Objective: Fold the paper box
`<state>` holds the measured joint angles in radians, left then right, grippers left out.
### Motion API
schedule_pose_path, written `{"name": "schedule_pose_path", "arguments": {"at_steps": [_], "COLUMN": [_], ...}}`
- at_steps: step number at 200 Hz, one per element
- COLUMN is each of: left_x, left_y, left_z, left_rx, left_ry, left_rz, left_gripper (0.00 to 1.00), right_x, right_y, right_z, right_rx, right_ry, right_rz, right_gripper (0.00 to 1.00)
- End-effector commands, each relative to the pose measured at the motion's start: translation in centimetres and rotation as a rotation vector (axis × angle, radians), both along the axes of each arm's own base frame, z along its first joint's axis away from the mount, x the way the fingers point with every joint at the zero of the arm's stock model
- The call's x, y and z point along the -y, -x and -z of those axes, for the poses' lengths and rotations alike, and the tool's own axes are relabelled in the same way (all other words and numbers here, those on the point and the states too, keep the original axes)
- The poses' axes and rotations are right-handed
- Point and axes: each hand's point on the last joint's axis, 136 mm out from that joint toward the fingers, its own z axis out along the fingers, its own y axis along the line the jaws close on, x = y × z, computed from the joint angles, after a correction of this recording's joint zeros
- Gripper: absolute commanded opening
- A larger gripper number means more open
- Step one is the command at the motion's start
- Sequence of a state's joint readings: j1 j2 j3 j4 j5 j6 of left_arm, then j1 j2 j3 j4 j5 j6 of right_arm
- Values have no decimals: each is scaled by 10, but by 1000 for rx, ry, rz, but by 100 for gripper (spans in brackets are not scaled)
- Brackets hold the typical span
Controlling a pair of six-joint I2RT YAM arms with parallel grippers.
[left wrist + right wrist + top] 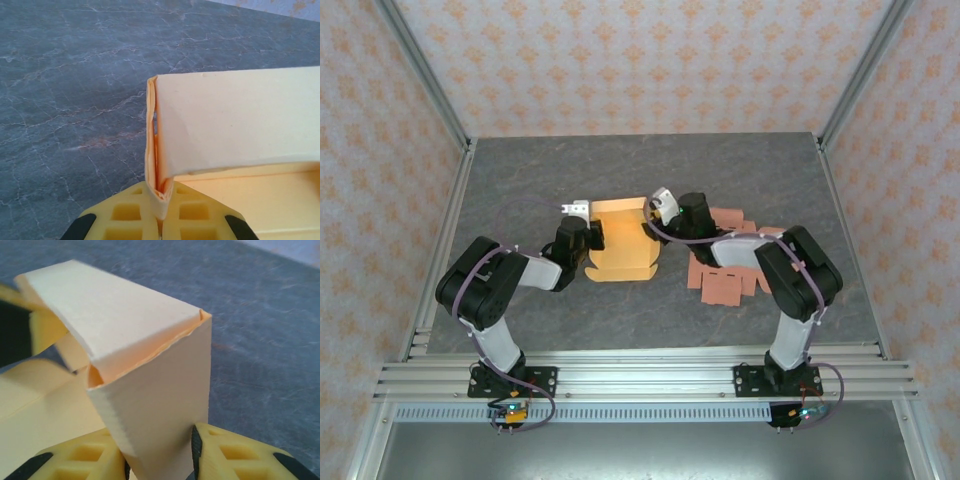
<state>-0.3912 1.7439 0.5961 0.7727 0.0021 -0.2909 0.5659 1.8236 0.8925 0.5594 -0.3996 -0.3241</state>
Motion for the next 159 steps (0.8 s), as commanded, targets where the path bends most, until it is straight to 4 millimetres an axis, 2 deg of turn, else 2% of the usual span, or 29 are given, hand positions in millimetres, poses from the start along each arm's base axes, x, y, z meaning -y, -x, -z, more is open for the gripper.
{"name": "schedule_pose_path", "arguments": {"at_steps": [1,39,74,91,106,121,141,159], "left_x": [7,5,11,15,12,10,11,8], "left_y": [-1,2,5,9,9,9,10,9], "left_z": [-8,-11,-13,-14,-14,-14,-17,-16], "left_rx": [15,15,2,4,0,-7,-2,-8], "left_ry": [-23,-42,-12,-22,-37,-36,-26,-41], "left_rz": [-4,-46,-64,-71,-89,-104,-109,-125], "left_gripper": [0,0,0,0,0,0,0,0], "right_x": [-6,-2,17,37,60,60,43,37], "right_y": [-21,-28,-34,-34,-32,-33,-33,-32], "right_z": [-33,-41,-35,-34,-35,-35,-32,-29], "right_rx": [170,268,291,317,330,315,280,257], "right_ry": [-105,-152,-173,-164,-183,-176,-229,-262], "right_rz": [237,534,725,863,1016,1024,930,890], "right_gripper": [37,35,31,26,26,26,24,23]}}
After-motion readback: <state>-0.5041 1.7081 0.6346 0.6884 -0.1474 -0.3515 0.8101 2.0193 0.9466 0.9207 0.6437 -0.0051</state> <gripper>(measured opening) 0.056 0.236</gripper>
